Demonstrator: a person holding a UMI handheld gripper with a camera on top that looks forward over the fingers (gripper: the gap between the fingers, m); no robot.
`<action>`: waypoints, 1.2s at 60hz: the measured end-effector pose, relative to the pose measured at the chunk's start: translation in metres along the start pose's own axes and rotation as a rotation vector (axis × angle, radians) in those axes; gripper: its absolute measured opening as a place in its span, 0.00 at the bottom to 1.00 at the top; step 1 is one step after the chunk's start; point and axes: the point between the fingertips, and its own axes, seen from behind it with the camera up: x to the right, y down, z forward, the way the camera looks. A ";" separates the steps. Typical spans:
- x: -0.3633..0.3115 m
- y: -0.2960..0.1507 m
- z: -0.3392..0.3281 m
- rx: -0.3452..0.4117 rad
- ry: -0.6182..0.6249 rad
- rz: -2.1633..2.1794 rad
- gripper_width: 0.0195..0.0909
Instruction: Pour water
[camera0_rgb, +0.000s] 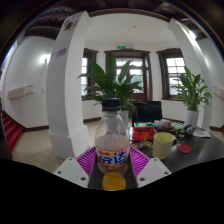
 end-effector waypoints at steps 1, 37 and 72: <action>-0.001 0.000 0.000 0.004 -0.001 0.004 0.39; 0.014 -0.025 0.028 0.003 -0.079 0.372 0.23; 0.094 -0.078 0.110 0.114 -0.198 1.896 0.23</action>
